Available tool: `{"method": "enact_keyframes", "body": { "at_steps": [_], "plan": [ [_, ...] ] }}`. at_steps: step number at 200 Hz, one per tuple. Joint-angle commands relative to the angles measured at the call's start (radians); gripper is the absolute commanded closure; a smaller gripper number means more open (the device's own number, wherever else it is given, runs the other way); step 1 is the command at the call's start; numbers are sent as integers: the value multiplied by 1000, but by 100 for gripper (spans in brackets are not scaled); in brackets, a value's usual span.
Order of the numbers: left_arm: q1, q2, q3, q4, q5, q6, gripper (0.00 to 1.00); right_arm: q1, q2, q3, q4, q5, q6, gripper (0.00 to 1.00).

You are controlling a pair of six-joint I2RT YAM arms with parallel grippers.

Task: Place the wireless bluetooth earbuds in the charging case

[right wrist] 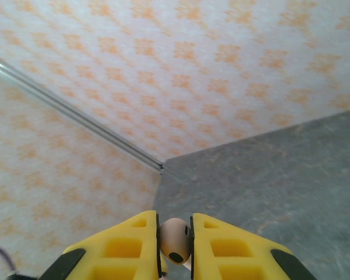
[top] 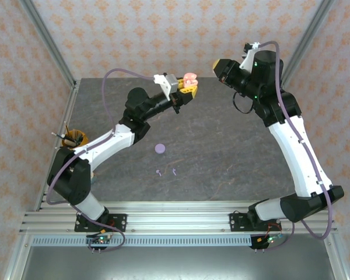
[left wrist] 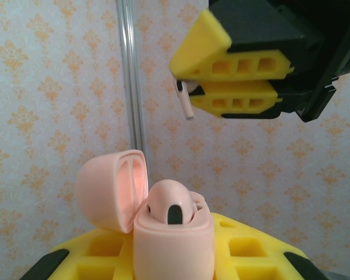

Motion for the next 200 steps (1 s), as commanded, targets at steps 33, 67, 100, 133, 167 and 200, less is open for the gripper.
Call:
{"method": "enact_keyframes", "body": {
  "at_steps": [33, 67, 100, 133, 167, 200],
  "plan": [
    [1, 66, 78, 107, 8, -57, 100, -4, -30, -101, 299, -158, 69, 82],
    [1, 84, 94, 136, -14, -85, 100, -4, -33, -144, 372, -192, 98, 82],
    [1, 94, 105, 143, -27, -89, 100, -3, -34, -174, 405, -215, 116, 82],
    [1, 100, 117, 143, -25, -98, 100, -4, -39, -207, 426, -228, 131, 83],
    [1, 105, 124, 141, -24, -102, 100, -3, -37, -222, 444, -240, 146, 83],
    [1, 106, 125, 138, -25, -105, 100, 1, -30, -227, 446, -248, 151, 83]
  ]
}}
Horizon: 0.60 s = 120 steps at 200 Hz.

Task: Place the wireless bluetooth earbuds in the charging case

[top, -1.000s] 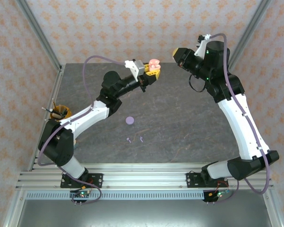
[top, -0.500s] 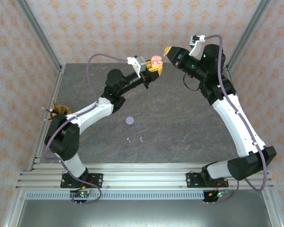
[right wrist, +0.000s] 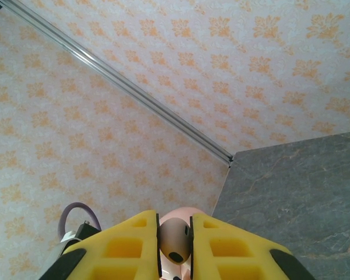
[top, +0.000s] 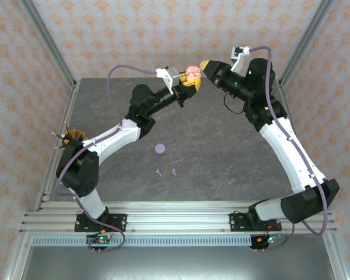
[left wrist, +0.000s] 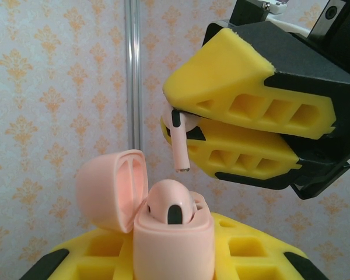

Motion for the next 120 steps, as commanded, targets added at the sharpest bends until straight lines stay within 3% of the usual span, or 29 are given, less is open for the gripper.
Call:
{"method": "enact_keyframes", "body": {
  "at_steps": [1, 120],
  "plan": [
    [1, 11, 41, 49, -11, -8, 100, 2, -20, -3, 58, -27, 13, 83],
    [-1, 15, 52, 44, -14, -5, 100, 30, -3, -21, 17, -44, -9, 83]
  ]
}}
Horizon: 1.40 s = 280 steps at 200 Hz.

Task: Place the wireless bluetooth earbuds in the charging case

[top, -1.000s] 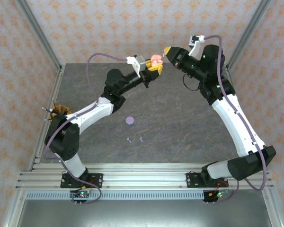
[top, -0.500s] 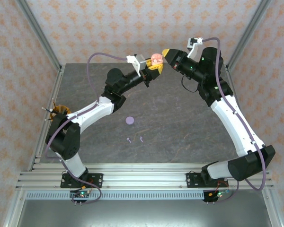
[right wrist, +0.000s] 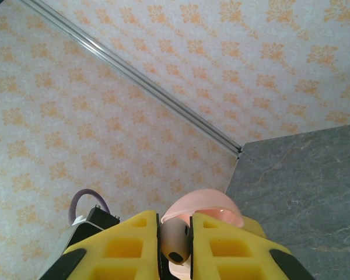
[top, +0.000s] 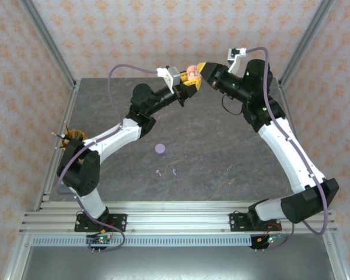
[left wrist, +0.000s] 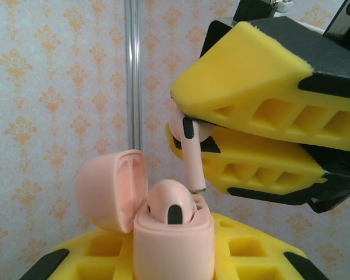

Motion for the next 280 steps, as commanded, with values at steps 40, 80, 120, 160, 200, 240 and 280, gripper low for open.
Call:
{"method": "enact_keyframes", "body": {
  "at_steps": [40, 80, 120, 160, 200, 240, 280],
  "plan": [
    [-1, -4, 34, 40, -14, 4, 100, 8, -15, -25, -21, 1, -44, 84],
    [0, -3, 34, 39, -12, 2, 100, 5, -20, -25, -52, 41, -69, 84],
    [-2, -7, 30, 38, -11, 3, 100, -5, -19, -27, -50, 54, -67, 85],
    [-1, -7, 30, 36, -12, 5, 100, -12, -24, -31, -51, 56, -67, 85],
    [-1, -5, 31, 35, -12, 7, 100, -12, -8, -19, -58, -9, -80, 87],
    [0, -3, 34, 31, -8, 2, 100, -12, 45, 71, -192, -73, -177, 83],
    [0, -5, 28, 33, -8, 3, 100, -12, 57, 82, -214, -30, -188, 70]
  ]
}}
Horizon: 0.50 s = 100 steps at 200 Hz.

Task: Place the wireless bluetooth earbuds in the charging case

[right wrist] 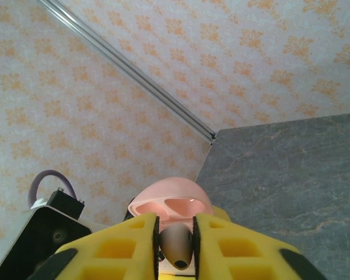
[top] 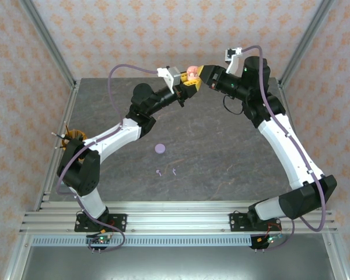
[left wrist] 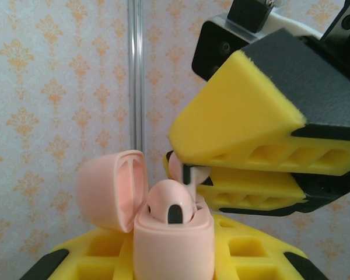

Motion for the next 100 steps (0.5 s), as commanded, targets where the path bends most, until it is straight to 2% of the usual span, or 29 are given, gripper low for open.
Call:
{"method": "enact_keyframes", "body": {
  "at_steps": [1, 19, 67, 100],
  "plan": [
    [-2, -7, 28, 55, -5, 3, 100, 4, 15, 21, -73, -11, -35, 69],
    [-2, -7, 26, 55, -6, 3, 100, 4, 15, 22, -76, 7, -35, 64],
    [-2, -5, 26, 54, -6, 0, 100, -5, -16, 30, -86, 75, -25, 39],
    [-3, -10, 12, 34, -6, 8, 100, -26, -65, 63, -130, 125, -19, 33]
  ]
}}
